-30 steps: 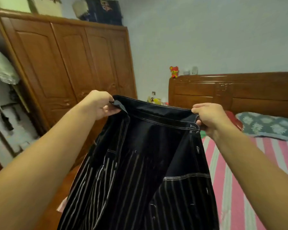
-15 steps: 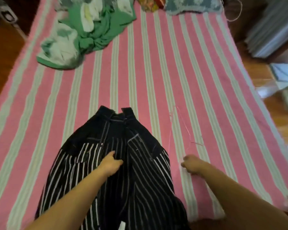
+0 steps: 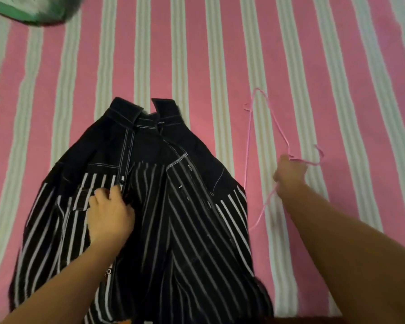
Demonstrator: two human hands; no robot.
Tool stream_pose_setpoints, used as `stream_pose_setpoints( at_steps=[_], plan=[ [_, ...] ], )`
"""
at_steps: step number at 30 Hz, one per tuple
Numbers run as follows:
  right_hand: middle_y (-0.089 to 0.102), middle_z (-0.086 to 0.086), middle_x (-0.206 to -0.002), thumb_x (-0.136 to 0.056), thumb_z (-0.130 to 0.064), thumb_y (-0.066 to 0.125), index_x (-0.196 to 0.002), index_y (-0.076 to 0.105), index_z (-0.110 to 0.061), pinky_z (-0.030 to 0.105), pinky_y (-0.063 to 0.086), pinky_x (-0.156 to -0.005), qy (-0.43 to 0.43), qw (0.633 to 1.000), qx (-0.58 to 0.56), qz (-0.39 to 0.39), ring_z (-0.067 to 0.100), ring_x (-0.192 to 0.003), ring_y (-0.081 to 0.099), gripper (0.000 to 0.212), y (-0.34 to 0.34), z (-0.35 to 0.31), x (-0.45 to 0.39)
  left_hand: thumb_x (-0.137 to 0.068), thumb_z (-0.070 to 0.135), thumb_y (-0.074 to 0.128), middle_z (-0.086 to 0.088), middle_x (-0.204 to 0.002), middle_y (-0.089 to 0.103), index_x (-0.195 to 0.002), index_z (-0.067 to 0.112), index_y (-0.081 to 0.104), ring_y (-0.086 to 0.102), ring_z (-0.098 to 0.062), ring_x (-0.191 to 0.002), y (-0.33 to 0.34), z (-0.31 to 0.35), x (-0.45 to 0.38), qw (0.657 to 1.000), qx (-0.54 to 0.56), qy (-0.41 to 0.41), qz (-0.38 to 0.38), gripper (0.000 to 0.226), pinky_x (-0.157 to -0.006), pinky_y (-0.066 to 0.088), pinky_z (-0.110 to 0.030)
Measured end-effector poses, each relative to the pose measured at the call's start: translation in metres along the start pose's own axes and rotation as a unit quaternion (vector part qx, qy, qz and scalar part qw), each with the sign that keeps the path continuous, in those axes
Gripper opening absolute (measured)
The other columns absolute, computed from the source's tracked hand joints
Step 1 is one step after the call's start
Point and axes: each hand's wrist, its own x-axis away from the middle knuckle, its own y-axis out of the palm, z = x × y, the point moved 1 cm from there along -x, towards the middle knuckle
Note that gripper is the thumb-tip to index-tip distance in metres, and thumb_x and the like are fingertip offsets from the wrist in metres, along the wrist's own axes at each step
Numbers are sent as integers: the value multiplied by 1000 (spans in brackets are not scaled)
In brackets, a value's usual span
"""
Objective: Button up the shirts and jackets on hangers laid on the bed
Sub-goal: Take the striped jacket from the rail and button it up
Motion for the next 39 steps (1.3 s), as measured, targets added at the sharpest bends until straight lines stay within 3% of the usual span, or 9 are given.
stream_pose_setpoints(
  at_steps=[4, 10, 13, 17, 22, 26, 29, 34, 39],
  plan=[
    [45, -6, -71, -100, -31, 42, -86, 50, -26, 23, 40, -47, -108, 994, -7, -33, 4, -42, 51, 17, 16, -33, -2, -86, 21, 67, -23, -119, 49, -124, 5, 44, 50, -44, -114, 3, -11, -22, 999, -10, -21, -39, 47, -79, 51, -54],
    [32, -9, -53, -110, -33, 35, -108, 64, -15, 23, 24, -41, -226, 956, -68, -175, 9, -46, 26, 35, 53, -89, 69, -93, 21, 60, -19, -117, 52, -120, 8, 46, 55, -42, -107, 8, -14, -63, 999, -52, -1, -11, 33, -73, 51, -51],
    [34, -4, -58, -110, -26, 37, -97, 62, -10, 22, 23, -43, -237, 935, -52, -259, 9, -49, 26, 32, 63, -90, 109, -103, 27, 43, -28, -120, 60, -126, 5, 53, 56, -51, -109, -5, -31, -85, 992, 110, -56, -11, 33, -86, 46, -53],
    [28, -3, -53, -106, -17, 42, -86, 62, -9, 22, 15, -43, -157, 901, 90, -394, 13, -47, 20, 30, 70, -68, 139, -107, 33, 44, -27, -105, 64, -108, -3, 62, 59, -47, -101, -63, -81, -92, 917, 357, -164, 60, 40, -78, 41, -45],
    [40, -6, -40, -93, -14, 55, -74, 69, -5, 23, 26, -42, -205, 870, 302, -332, 8, -33, 33, 25, 128, -67, 178, -105, 30, 47, -2, -75, 57, -83, 12, 55, 56, -22, -72, -137, -97, -53, 890, 441, -61, 100, 30, -57, 35, -34],
    [30, -2, -48, -103, -27, 46, -76, 62, -12, 19, 18, -39, -180, 866, 245, -397, 13, -41, 22, 35, 192, -88, 197, -101, 43, 49, 0, -96, 68, -100, 24, 55, 64, -21, -92, -119, -62, 10, 919, 310, 205, -130, 20, -80, 47, -36],
    [39, -1, -51, -105, -44, 41, -73, 60, -15, 25, 26, -45, -194, 866, 289, -359, 17, -46, 31, 47, 211, -97, 196, -99, 46, 56, 7, -123, 66, -136, 35, 56, 63, -11, -109, -90, -70, 40, 850, 277, 283, -348, 39, -101, 50, -34],
    [59, 13, -102, -100, -21, 46, -98, 62, -15, 35, 45, -82, -213, 885, 368, -189, 23, -91, 54, 17, 219, -88, 165, -98, 32, 62, -9, -138, 51, -146, 20, 45, 52, -28, -127, -51, -194, -14, 957, 281, -76, -22, 53, -111, 44, -46],
    [61, 17, -101, -101, -39, 47, -90, 67, -9, 35, 40, -73, -196, 908, 331, -164, 30, -85, 56, 38, 251, -81, 190, -103, 25, 55, -19, -127, 65, -128, 4, 59, 61, -35, -113, 6, -279, -23, 918, 231, -174, -273, 33, -93, 46, -35]
  ],
)
